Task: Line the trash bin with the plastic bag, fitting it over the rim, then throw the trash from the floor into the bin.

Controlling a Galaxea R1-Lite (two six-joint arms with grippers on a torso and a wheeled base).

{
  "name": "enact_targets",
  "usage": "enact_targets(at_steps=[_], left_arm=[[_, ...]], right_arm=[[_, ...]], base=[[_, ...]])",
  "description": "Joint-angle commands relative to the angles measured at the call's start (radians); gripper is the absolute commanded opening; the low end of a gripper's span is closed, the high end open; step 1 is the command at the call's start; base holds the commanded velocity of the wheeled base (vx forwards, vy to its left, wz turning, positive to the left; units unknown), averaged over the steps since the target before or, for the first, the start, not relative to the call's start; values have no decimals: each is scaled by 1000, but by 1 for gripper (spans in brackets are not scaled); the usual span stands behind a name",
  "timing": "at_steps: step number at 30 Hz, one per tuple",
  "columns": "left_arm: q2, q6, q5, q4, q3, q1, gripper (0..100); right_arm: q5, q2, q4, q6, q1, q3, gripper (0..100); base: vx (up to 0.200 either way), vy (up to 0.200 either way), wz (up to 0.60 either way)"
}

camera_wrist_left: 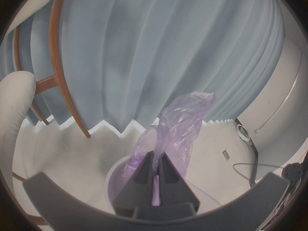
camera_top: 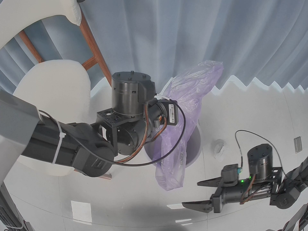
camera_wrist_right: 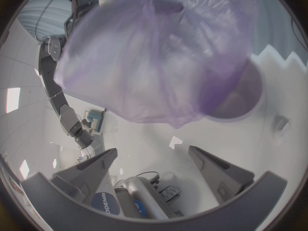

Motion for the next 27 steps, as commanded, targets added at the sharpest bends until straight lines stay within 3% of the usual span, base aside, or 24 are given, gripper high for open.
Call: enact_targets(at_steps=[1,2,6,10,12,15,18,23,27], left_arm=[[27,-1,6,-8,1,-3,0],[27,-1,6,-8,-1,-3,0],[27,-1,7,-8,-1,-3,0],[24,-1,7,-12,-1,-3,0],[21,-1,7,-14,2,-3,0],[18,-1,7,-14,4,3,0],[15,-1,7,-14,8,6,0],[3,-1,7,-15,34,8,0],[-13,-1,7,-15,59,8,0]], right_arm=[[2,236,-115,41,107,-60,100],[2,245,-126,60,127,-62,0],[2,265,-158,170,203,-63,0],[-23,308,-203,219,214,-92,0],[-123,380,-301,281,205,-137,0],[-205,444,-453,353,170,-160,0],[-215,472,-569,380,122,-164,0],[-222,498,-617,360,5,-235,0],[-236,503,-612,356,-41,-339,0]], base=[[0,0,0],[0,0,0],[0,0,0],[0,0,0],[0,0,0],[0,0,0],[0,0,0],[0,0,0],[0,0,0]])
